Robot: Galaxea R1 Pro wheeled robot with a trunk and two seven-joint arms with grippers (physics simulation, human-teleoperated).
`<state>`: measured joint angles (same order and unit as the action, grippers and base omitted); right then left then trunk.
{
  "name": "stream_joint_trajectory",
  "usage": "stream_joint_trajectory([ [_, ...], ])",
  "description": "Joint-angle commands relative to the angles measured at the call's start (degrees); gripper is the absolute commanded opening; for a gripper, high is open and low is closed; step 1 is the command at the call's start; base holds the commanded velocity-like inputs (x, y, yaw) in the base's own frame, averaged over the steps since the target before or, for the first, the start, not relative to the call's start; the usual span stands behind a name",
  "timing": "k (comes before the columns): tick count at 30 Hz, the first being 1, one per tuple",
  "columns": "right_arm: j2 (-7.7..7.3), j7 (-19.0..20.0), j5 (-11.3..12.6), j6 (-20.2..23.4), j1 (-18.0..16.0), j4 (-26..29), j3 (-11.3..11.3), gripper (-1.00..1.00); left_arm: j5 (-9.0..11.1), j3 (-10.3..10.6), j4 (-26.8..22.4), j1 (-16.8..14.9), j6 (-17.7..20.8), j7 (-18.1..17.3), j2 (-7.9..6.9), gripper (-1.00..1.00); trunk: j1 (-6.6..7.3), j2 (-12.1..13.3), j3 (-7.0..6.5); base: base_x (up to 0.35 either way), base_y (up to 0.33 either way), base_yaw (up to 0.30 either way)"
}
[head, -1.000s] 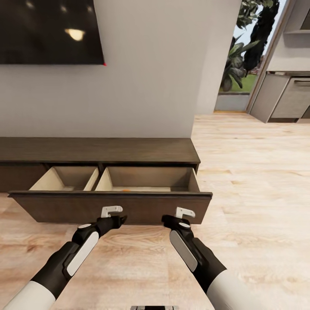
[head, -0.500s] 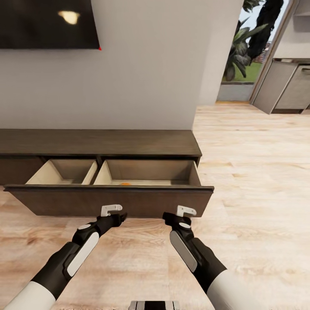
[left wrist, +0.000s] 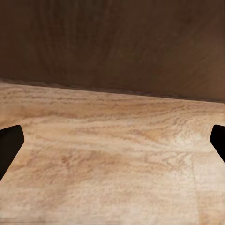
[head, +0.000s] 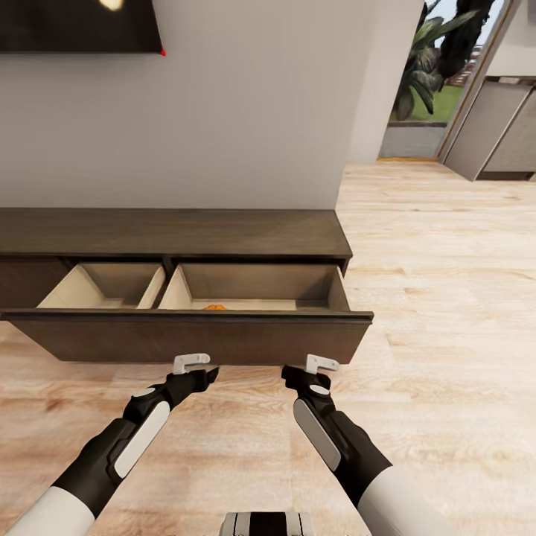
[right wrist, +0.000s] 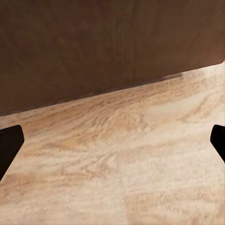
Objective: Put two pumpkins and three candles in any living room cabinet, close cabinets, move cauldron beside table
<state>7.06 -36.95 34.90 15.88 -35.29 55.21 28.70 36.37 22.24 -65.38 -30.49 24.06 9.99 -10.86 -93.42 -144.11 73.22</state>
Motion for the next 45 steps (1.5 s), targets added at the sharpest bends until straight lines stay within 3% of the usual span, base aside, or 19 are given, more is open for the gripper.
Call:
stream_joint_trajectory([
  [1, -0.02, -0.41, 0.25, 0.23, -0.05, 0.10, 0.13, 1.00, 0.59, 0.19, -0.10, -0.03, 0.11, 0.57, -0.08, 1.00, -0.01, -0.04, 0.28, 0.000, 0.000, 0.000],
  [6, -0.02, -0.41, 0.02, -2.10, -0.05, 0.10, 0.20, 1.00, 0.27, 0.17, -0.10, 0.02, 0.11, 0.62, -0.17, 1.00, -0.01, -0.04, 0.28, 0.000, 0.000, 0.000],
  [17, 0.23, -0.41, -3.87, -3.86, -0.05, 0.04, 0.14, 1.00, -0.14, 0.09, -0.24, 0.08, 0.11, 0.53, -0.46, 1.00, -0.01, -0.04, 0.28, 0.043, 0.012, 0.000],
  [27, 0.24, -0.41, -3.92, -6.46, -0.05, 0.00, 0.18, 1.00, -0.16, 0.02, -0.26, 0.08, 0.11, 0.54, -0.50, 1.00, -0.01, -0.04, 0.28, 0.101, 0.024, 0.000],
  [45, 0.16, -0.41, -3.88, -6.74, -0.05, -0.01, 0.13, 1.00, -0.21, 0.01, -0.19, 0.08, 0.11, 0.47, -0.48, 1.00, -0.01, -0.04, 0.28, 0.090, 0.013, 0.000],
])
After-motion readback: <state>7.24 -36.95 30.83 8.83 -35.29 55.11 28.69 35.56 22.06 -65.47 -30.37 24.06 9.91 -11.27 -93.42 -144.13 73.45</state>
